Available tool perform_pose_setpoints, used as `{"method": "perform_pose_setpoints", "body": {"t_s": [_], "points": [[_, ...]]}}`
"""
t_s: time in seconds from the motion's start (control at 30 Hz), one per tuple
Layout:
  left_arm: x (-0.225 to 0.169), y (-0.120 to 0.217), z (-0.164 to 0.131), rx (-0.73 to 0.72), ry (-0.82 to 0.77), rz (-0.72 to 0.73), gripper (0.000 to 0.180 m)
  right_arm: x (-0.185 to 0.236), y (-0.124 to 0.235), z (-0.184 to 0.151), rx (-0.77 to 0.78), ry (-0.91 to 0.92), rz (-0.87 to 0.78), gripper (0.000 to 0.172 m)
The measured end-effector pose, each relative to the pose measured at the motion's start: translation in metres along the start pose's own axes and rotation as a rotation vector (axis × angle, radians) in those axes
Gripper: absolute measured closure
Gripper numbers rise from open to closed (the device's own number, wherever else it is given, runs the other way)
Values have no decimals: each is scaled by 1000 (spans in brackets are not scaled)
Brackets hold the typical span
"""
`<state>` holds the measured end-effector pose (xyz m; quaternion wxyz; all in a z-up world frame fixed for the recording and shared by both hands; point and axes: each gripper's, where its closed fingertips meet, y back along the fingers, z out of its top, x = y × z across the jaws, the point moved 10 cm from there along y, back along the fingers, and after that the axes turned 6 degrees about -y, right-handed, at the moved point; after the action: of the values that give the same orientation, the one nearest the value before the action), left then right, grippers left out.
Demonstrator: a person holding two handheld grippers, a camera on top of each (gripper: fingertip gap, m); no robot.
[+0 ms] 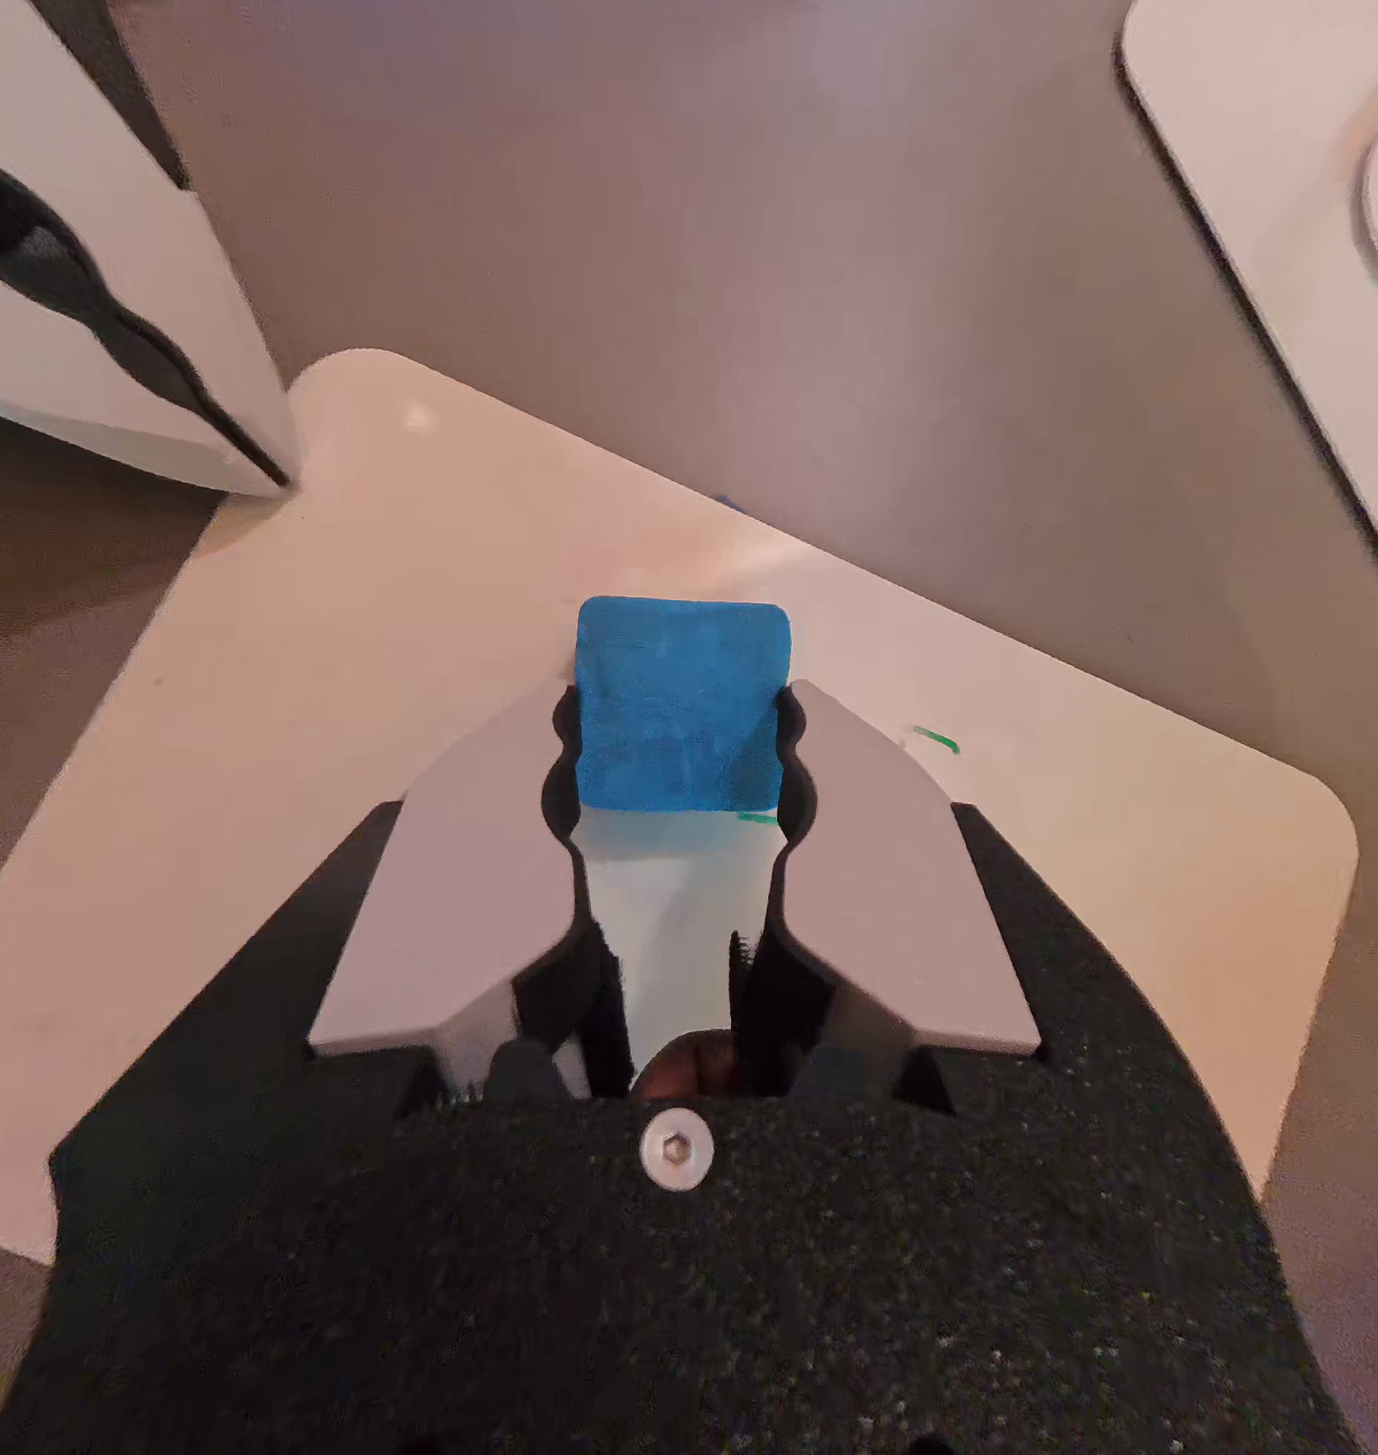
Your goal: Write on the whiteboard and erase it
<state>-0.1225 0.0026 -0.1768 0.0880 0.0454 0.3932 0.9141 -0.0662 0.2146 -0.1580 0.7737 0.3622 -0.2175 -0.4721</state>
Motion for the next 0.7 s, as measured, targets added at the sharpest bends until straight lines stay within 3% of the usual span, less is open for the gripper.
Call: {"method": "perform_pose_setpoints", "body": {"t_s": [0.1,0.17,0.4,0.47,0.6,0.67,0.7], "points": [[0,0,0,-3,1,-2,180,-44,8,-11,6,-134,-161,124],[0,0,-1,-5,2,-3,180,-62,10,-17,-28,-233,-145,124],[-1,-5,4,-10,-1,-7,180,25,-9,9,-6,18,35,123],[-1,-6,5,-6,-4,-8,180,1,-7,5,-24,-40,28,123],[-1,-6,4,-13,4,-7,180,-79,7,-16,-49,-293,-222,123],[-1,-6,5,-10,4,-6,179,-66,4,-12,-43,-259,-212,124],[-1,-6,5,-9,5,-8,180,-44,-1,-5,-48,-211,-131,124]]}}
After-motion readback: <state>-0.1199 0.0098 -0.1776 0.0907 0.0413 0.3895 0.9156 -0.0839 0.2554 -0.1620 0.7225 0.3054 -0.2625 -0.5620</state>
